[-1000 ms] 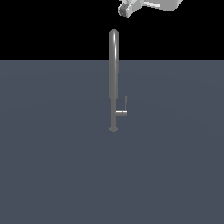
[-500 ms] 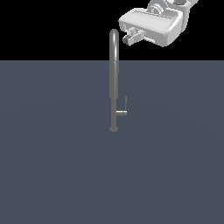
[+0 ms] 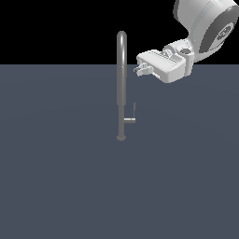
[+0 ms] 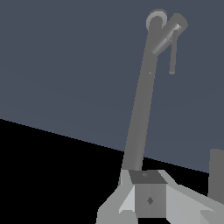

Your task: Turn on the faucet by rotating a designated handle.

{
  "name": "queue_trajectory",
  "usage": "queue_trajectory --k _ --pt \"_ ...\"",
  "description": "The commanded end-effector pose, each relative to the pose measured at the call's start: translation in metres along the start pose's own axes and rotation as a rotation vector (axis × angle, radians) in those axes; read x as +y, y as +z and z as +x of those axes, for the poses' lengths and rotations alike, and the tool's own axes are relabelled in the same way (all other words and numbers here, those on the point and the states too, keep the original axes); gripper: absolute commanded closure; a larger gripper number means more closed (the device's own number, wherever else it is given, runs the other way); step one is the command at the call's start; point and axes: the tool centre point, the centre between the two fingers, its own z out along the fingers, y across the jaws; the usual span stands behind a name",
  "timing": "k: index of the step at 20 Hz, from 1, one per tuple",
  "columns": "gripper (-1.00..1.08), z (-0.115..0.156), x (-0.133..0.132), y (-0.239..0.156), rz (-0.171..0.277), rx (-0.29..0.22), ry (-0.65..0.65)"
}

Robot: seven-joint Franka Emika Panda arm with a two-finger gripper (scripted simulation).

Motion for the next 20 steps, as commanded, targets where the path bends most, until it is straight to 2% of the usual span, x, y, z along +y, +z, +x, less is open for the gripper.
queue_trajectory --k 1,6,11,15,20 --pt "1.08 0.023 0.000 0.004 0.058 -0.059 0.058" --pt "1.08 0.062 0.002 0.015 0.161 -0.160 0.159" --pt "1.08 0.090 0.006 0.027 0.236 -0.235 0.235" --pt "1.08 0.104 0.008 0.035 0.275 -0.273 0.274" --pt "1.08 0.111 0.009 0.040 0.295 -0.294 0.293"
